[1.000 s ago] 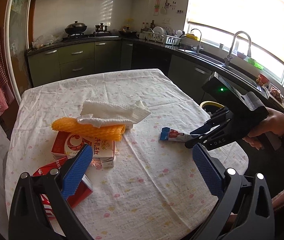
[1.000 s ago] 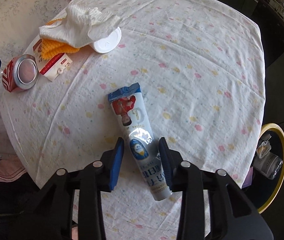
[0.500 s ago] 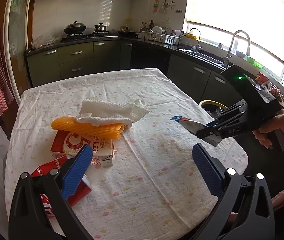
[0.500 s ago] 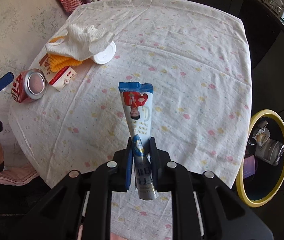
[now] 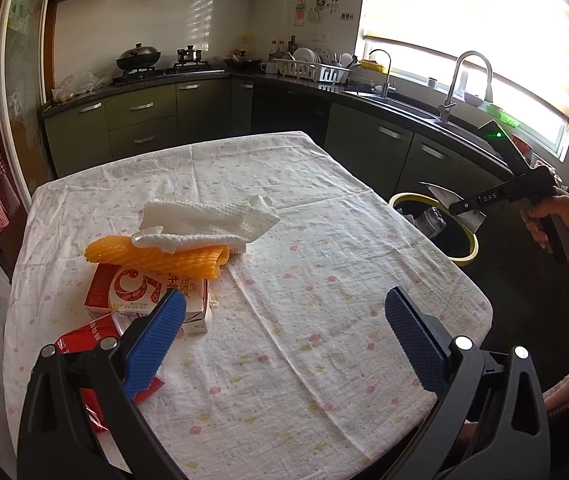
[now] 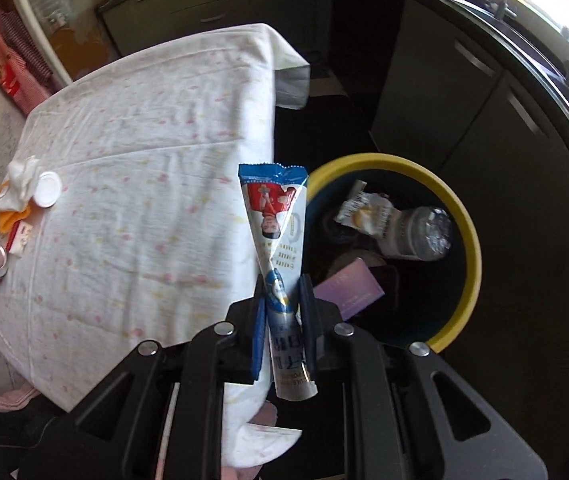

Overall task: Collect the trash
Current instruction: 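Carry the toothpaste tube over the bin and open the right gripper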

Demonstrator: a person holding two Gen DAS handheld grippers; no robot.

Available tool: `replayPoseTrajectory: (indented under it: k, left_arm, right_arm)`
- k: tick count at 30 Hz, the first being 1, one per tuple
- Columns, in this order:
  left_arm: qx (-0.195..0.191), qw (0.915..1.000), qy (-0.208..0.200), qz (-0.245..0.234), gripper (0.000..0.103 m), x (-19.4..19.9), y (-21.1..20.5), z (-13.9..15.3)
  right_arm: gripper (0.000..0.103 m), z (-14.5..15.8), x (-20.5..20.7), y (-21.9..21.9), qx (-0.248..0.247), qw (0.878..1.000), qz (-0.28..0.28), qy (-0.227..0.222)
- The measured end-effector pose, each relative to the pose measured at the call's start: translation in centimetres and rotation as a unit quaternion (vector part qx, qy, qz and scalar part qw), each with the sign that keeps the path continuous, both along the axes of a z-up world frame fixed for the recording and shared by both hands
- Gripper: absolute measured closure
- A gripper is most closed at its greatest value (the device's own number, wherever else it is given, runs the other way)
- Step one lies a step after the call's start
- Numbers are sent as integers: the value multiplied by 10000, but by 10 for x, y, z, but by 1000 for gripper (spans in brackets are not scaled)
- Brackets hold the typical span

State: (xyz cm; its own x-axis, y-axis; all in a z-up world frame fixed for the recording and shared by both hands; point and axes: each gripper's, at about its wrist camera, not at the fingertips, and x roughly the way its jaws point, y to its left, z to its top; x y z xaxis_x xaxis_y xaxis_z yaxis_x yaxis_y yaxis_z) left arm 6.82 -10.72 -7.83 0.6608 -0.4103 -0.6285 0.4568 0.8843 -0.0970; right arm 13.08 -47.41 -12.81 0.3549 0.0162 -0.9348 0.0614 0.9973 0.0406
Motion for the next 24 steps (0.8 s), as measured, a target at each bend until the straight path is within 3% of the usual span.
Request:
replayPoseTrajectory:
  k: [6, 8, 9, 12, 24]
  left_arm:
    - [46, 10000, 38, -29, 5, 2, -5, -1]
    - [58, 10000, 48, -47, 5, 3, -7, -2]
    - [64, 9999, 53, -56, 5, 3, -8, -3]
    - [73, 9999, 57, -68, 5, 3, -8, -3]
    - [-1, 9999, 157, 26, 5, 5, 0, -6]
  right_arm:
    - [86, -27, 7, -40, -112, 9985, -516, 174]
    - [73, -33, 11, -52, -227, 9972, -684, 188]
    - [59, -34, 12, -57, -351, 9963, -771, 154]
    - [54, -35, 10, -65, -497, 9941, -959, 120]
    - [48, -4, -2, 13, -279, 9988, -139, -372]
